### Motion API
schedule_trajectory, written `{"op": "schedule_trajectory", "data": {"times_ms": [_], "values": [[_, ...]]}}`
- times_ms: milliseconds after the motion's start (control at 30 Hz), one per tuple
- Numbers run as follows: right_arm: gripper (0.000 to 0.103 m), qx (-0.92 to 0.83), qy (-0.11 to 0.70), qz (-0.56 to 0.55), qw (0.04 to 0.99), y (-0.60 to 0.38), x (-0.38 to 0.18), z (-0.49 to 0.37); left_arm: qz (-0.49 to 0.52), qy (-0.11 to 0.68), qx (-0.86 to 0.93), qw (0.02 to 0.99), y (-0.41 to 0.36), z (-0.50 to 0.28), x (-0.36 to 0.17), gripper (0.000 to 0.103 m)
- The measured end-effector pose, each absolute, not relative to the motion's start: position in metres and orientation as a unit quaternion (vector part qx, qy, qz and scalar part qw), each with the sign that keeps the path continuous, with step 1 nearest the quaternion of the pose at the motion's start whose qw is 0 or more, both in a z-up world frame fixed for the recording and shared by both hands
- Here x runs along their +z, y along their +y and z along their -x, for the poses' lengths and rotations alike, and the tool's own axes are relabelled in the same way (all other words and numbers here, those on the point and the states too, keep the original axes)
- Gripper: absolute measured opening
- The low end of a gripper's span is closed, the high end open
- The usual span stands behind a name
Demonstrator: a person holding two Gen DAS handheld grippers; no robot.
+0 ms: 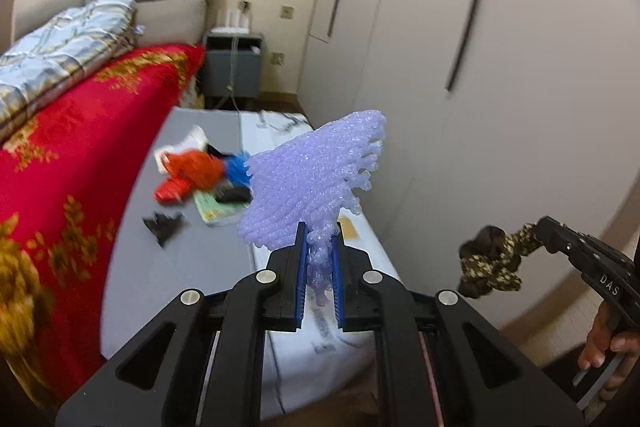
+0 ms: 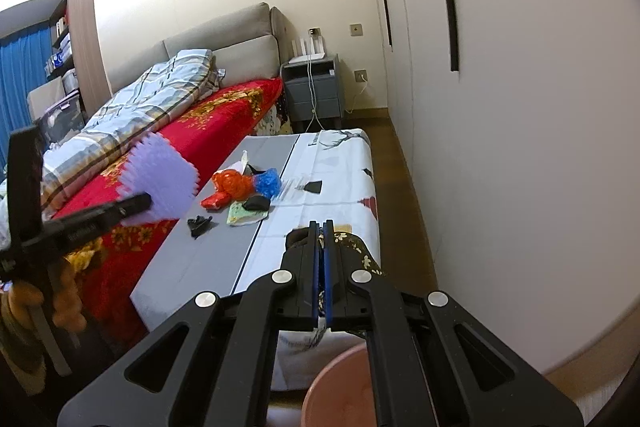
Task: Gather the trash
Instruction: 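Carry the foam net with the left gripper over the pink bin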
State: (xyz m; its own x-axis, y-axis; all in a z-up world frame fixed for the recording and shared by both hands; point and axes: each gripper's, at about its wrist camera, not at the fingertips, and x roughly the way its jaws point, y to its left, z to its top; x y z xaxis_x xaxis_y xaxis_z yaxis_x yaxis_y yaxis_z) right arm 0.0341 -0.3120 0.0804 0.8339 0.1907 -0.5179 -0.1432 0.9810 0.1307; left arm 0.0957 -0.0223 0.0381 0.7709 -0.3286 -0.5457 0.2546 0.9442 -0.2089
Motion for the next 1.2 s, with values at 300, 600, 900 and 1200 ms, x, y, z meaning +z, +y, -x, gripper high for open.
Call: {"op": "schedule_trajectory", "data": {"times_ms": [300,600,900,1200], "values": [[0.002,0.057,0.3,-0.042,0.951,-0.322,0.066,0.019,0.037,0.329,-0.224,0.917,-0.079,-0.055,0.017,0.011],[0.002,-0.013,0.311,-0.058,0.949,-0.347,0.049,0.029,0.005,0.364,-0.292,0.885,-0.14,-0.056,-0.004,0.011],[0.002,-0.075,0.356,-0.07,0.929,-0.37,0.01,0.016,-0.02,0.407,-0.338,0.848,-0.182,-0.067,-0.036,0.011],[0.002,-0.114,0.384,-0.082,0.913,-0.393,-0.01,0.006,-0.05,0.438,-0.355,0.824,-0.208,-0.074,-0.056,0.011]]}}
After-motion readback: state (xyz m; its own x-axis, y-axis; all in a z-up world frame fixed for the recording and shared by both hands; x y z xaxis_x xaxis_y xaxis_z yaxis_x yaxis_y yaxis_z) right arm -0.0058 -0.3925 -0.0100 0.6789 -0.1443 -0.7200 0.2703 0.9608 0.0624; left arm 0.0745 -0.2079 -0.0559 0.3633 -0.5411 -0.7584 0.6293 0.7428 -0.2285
